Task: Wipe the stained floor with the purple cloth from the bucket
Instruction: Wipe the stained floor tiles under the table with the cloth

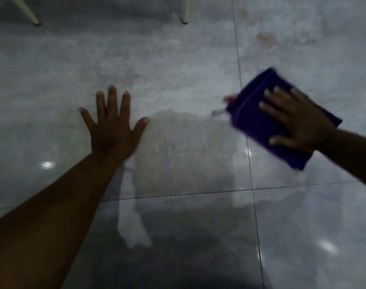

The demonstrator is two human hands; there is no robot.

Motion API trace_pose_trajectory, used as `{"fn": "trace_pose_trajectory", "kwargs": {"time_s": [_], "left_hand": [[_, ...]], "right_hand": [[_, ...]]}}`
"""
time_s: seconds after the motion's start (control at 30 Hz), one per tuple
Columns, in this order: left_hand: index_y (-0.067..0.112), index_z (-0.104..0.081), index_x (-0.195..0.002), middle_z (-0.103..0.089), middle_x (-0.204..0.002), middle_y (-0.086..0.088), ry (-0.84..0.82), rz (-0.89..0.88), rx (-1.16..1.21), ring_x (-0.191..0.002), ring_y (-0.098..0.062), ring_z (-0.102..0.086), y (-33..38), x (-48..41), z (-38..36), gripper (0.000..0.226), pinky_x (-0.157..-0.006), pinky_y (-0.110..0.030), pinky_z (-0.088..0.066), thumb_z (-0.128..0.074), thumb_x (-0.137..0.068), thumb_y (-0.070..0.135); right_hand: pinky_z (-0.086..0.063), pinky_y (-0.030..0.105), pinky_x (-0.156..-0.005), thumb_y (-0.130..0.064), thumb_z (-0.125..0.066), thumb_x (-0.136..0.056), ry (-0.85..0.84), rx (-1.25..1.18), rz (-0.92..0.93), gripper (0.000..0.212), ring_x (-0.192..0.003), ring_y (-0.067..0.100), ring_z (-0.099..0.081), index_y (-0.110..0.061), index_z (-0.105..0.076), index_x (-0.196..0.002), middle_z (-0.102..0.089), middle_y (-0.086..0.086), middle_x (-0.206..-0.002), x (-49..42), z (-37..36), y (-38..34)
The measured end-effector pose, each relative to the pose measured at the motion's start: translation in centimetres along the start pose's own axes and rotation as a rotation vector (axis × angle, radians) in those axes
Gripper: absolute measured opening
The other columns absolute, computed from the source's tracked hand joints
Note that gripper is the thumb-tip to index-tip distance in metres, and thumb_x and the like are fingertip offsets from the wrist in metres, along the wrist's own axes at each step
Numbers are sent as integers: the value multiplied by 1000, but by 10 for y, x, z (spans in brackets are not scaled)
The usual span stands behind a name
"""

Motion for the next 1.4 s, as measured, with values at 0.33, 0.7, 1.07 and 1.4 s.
{"fn": "trace_pose_trajectory", "kwargs": {"time_s": [0.33,0.7,1.07,1.4], "left_hand": [[32,-11,-156,3,-167,1,-62,46,76,-154,-26,6,2,0,12,80,-116,-68,2,-22,-88,74],[16,-50,-132,-39,-149,-16,83,-6,31,-140,-40,-30,60,-49,41,71,-114,-68,-15,-42,-82,65],[25,-12,-157,-3,-167,-6,72,5,105,-154,-32,0,133,-110,23,68,-120,-63,-2,-8,-98,57],[25,-7,-158,3,-167,-7,50,18,63,-154,-33,4,137,-112,22,68,-119,-63,-3,-10,-98,58]], "right_hand": [[-9,61,-121,-79,-32,-87,58,-90,124,89,-153,37,-8,-24,-23,-157,-12,14,-166,-12,8,-130],[-17,59,-120,-82,-13,-84,71,-149,-440,91,-153,35,-14,-29,-11,-158,-13,12,-166,-7,0,68],[2,50,-122,-75,-20,-91,115,-72,48,79,-155,26,0,-34,-7,-157,-2,2,-168,-153,35,-12],[0,56,-123,-84,-12,-82,98,-200,-348,89,-155,27,3,-37,-2,-157,3,3,-168,-248,58,93]]}}
Point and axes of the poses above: each hand's wrist, its own x-axis away from the middle knuckle, its own z-axis out of the back of the hand, y = z × x, the point moved 2 cm from there along -x, towards the middle knuckle
